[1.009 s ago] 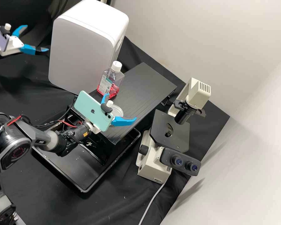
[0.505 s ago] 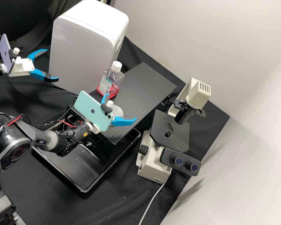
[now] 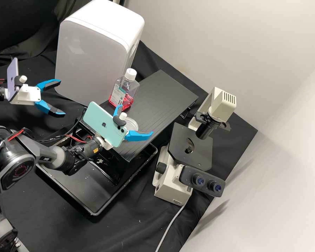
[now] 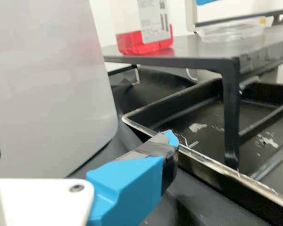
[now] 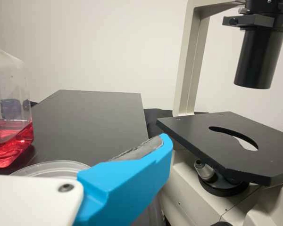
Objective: Remove the lid from the petri dish
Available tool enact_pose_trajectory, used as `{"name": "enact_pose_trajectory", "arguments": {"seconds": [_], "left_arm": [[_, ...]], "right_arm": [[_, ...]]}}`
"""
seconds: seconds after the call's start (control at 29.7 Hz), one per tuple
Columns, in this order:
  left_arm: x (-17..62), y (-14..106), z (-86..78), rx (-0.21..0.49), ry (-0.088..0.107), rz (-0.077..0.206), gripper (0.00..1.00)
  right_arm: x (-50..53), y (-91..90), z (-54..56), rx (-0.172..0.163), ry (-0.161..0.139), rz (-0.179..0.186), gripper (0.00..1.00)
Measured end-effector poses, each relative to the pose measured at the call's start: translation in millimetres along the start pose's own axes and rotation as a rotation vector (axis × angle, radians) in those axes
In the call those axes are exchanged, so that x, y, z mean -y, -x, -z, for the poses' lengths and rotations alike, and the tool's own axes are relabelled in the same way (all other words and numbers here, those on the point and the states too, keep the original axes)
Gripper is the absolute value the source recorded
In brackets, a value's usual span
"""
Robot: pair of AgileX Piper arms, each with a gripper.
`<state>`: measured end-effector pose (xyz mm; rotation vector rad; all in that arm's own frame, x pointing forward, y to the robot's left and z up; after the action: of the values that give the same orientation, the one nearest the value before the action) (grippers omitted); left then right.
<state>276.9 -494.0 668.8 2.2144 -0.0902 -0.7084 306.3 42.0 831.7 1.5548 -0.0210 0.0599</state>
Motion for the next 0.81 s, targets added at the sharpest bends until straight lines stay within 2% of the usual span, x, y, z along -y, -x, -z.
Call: {"name": "enact_pose_trajectory", "arguments": {"seconds": [0.27, 0.47, 0.67, 0.81], "left_arm": [[-5.7, -7.9, 1.7, 0.003, -0.005, -0.03, 1.0], [-14.3, -13.3, 15.5, -0.031, -0.009, -0.066, 1.0], [-18.6, -15.1, 24.5, -0.047, -0.016, -0.082, 1.0], [-21.4, -17.6, 24.7, -0.044, -0.019, -0.094, 1.0]], "right_arm": [[0.0, 0.0, 0.0, 0.0, 0.0, 0.0, 1.0], [0.0, 0.0, 0.0, 0.0, 0.0, 0.0, 1.0], [0.0, 0.0, 0.0, 0.0, 0.0, 0.0, 1.0], [0.0, 0.0, 0.0, 0.0, 0.0, 0.0, 1.0]]}}
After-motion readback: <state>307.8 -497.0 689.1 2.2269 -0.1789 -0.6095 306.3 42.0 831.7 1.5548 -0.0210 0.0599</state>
